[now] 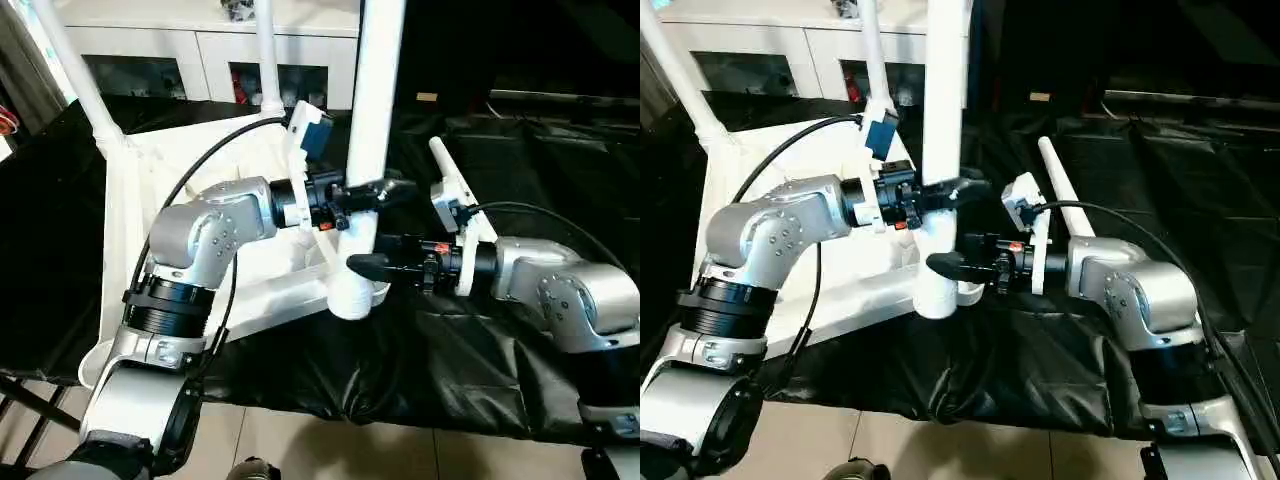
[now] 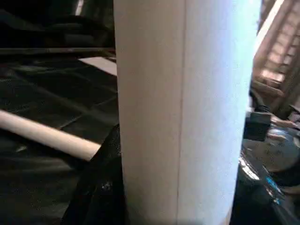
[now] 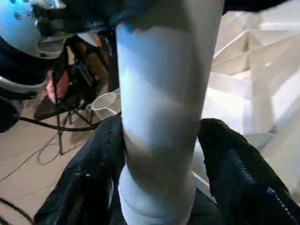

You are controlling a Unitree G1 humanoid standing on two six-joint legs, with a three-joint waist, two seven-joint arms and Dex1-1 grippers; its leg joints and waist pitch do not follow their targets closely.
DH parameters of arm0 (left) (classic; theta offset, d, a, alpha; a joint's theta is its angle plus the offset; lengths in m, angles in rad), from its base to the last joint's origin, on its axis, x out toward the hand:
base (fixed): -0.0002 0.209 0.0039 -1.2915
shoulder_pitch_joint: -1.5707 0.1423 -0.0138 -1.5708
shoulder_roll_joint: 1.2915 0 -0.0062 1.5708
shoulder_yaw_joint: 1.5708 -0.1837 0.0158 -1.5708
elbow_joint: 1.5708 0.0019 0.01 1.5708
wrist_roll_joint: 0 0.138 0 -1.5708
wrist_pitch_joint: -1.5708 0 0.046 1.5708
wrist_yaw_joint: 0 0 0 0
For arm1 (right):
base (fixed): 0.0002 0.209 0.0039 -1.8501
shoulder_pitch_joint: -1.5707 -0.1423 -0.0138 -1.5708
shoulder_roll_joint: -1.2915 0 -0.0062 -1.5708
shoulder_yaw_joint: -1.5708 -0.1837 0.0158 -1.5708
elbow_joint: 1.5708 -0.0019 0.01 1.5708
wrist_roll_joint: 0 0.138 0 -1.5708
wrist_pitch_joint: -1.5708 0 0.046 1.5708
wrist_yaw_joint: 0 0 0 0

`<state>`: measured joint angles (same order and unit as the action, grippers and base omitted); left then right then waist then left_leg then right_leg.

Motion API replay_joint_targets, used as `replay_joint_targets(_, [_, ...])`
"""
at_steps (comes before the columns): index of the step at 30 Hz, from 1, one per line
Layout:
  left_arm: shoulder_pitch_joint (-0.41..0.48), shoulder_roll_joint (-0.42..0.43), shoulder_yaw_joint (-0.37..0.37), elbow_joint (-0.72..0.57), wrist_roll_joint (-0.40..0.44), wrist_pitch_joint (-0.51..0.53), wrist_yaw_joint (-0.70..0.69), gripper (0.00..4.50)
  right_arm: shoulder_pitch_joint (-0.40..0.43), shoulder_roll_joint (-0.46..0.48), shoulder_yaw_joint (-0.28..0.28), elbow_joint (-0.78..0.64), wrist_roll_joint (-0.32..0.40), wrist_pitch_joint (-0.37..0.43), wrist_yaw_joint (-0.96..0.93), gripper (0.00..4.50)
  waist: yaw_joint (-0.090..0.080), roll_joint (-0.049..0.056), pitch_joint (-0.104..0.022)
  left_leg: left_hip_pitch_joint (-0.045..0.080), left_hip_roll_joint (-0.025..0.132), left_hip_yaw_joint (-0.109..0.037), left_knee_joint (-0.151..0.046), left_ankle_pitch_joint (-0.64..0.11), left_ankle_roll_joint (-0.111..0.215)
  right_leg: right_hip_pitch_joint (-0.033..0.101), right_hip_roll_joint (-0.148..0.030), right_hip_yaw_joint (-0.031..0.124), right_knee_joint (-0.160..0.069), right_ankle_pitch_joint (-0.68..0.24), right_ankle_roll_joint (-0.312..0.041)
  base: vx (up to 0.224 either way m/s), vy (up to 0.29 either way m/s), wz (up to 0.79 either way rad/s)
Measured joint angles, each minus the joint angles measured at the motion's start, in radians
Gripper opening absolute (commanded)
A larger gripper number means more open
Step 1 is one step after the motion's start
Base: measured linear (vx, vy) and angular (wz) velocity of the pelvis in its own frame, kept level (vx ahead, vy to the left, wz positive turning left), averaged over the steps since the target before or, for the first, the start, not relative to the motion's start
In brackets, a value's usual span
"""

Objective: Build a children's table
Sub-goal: Pick table leg

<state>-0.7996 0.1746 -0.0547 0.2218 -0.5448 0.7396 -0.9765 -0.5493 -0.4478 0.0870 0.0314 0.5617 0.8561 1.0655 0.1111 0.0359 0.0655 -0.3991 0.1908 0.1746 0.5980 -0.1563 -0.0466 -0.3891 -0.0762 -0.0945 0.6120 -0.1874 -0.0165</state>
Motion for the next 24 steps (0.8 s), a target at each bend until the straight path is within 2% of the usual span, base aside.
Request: replay_joint_targets(24, [0.010, -0.027, 0.008, -0.006, -0.045, 0.003, -0.013, 1.88, -0.001, 0.000, 0.021, 0.016, 0.026, 0.020, 0.034, 2.68, 0.002, -0.001, 0.000, -0.001, 0.000, 0.000, 0.003, 0.000, 0.000, 0.000, 0.000, 0.000, 0.001, 0.000, 0.000, 0.000, 0.000, 0.00])
